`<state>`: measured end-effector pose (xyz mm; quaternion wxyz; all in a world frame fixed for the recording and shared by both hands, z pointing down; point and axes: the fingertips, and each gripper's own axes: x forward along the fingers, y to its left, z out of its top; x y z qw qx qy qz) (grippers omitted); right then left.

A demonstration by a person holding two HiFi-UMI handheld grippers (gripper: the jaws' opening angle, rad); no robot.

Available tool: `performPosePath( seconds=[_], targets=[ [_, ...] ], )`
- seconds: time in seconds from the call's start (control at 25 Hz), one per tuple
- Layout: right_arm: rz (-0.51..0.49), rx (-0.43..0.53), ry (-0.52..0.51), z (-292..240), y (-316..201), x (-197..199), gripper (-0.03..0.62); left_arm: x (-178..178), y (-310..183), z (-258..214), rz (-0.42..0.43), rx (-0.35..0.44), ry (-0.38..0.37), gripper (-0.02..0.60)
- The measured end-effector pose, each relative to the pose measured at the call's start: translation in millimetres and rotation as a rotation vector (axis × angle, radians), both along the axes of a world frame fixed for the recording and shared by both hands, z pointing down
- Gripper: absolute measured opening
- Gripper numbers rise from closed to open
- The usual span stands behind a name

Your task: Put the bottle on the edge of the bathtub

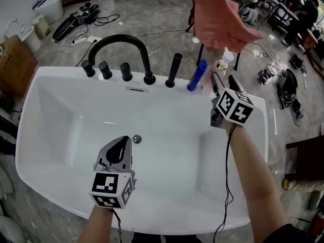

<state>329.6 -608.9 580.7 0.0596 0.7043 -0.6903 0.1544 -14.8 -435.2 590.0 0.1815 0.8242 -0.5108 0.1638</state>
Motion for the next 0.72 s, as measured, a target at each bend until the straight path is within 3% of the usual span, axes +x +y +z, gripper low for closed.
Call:
performPosePath(
  seconds=[0.4,0.72],
  targets=[
    [0.009,-0.01,-0.046,-58,77,-24,0.29,-1,28,-77,0.064,0.048,0.018,0.015],
    [-0.03,0.04,-0.081,-135,150,-57,0.288,18,52,-130,0.201,0.083,0.027,0.015]
  ],
)
